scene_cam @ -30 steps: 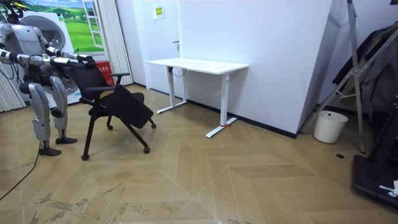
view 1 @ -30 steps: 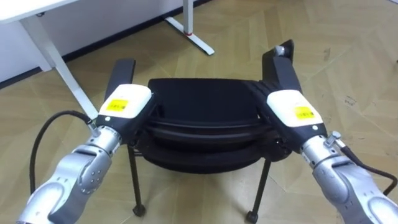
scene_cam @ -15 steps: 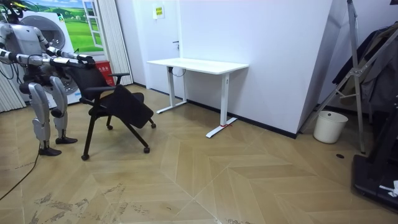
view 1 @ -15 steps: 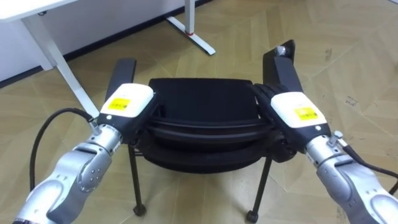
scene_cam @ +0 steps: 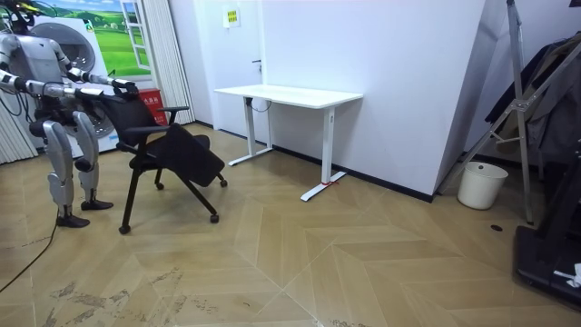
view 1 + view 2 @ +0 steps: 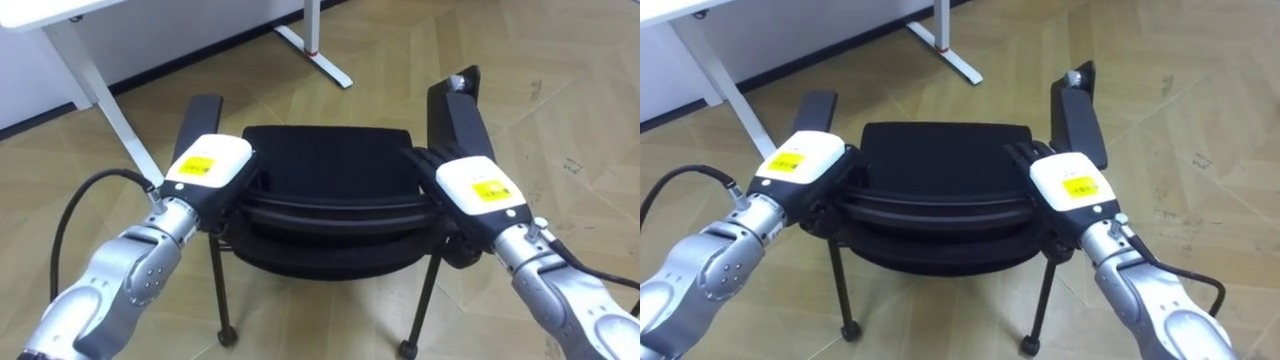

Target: Push chair

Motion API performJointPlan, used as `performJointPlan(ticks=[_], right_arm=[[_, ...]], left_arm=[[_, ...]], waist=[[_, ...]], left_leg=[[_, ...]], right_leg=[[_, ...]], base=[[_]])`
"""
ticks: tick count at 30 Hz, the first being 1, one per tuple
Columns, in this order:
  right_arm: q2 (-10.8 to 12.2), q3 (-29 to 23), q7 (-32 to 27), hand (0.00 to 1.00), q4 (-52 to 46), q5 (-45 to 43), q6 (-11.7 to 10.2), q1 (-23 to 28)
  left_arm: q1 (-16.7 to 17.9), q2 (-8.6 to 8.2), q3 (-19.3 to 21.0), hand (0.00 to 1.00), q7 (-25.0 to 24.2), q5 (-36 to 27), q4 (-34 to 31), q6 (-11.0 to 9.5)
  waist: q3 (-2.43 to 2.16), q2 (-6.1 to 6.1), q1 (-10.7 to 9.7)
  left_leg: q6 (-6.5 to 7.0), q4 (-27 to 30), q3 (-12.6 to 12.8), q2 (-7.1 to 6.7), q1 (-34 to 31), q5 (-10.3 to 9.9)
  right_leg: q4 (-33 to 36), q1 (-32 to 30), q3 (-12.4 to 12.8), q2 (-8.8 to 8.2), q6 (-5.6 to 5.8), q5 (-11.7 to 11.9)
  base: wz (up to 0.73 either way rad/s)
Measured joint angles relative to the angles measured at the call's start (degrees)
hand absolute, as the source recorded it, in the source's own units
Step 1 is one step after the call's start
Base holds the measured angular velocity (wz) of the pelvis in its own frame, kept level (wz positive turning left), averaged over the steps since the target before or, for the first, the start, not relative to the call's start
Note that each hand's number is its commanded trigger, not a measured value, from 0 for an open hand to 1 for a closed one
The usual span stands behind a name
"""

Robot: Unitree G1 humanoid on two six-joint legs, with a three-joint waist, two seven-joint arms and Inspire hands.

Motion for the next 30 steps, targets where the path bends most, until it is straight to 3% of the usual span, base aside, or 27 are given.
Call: performJointPlan(ticks=[10,19,24,30], right_arm=[[-0.71,0.22,0.33,0.0,0.41,-0.76,0.45,-0.15],[-0.95,3.44,0.7,0.0,4.62,-1.59,1.7,-4.24],[-0.95,4.42,0.65,0.0,6.13,-2.09,2.63,-5.81],[-0.96,6.67,-1.02,0.0,9.02,-2.08,4.25,-8.15]], left_arm=[[0.0,0.16,-0.57,1.0,-1.63,-0.04,-1.41,0.61],[-1.09,0.28,-0.71,1.0,-3.01,0.18,-1.38,1.48],[-1.87,0.21,-1.21,1.0,-3.85,0.01,-1.01,1.77],[-2.85,0.18,-2.96,1.0,-4.07,-0.38,-0.98,4.38]], waist=[[0.07,-0.15,0.14],[0.14,-1.21,-0.1],[0.22,-1.06,-0.16],[0.47,-0.2,-0.63]], left_leg=[[0.0,-0.04,-0.54,-0.21,0.2,0.0],[0.01,0.64,-0.47,-0.35,-0.53,-0.01],[0.13,1.54,-0.73,-0.46,-1.34,-0.1],[0.32,3.05,-1.24,-0.53,-2.61,-0.29]], right_leg=[[0.09,0.27,0.04,-0.13,0.0,0.0],[0.06,0.14,-0.15,-0.18,0.0,0.0],[0.07,-0.14,-0.07,-0.19,0.06,0.04],[0.1,-0.62,-0.38,-0.08,0.1,0.06]], base=[[0.02],[0.0],[0.03],[0.05]])
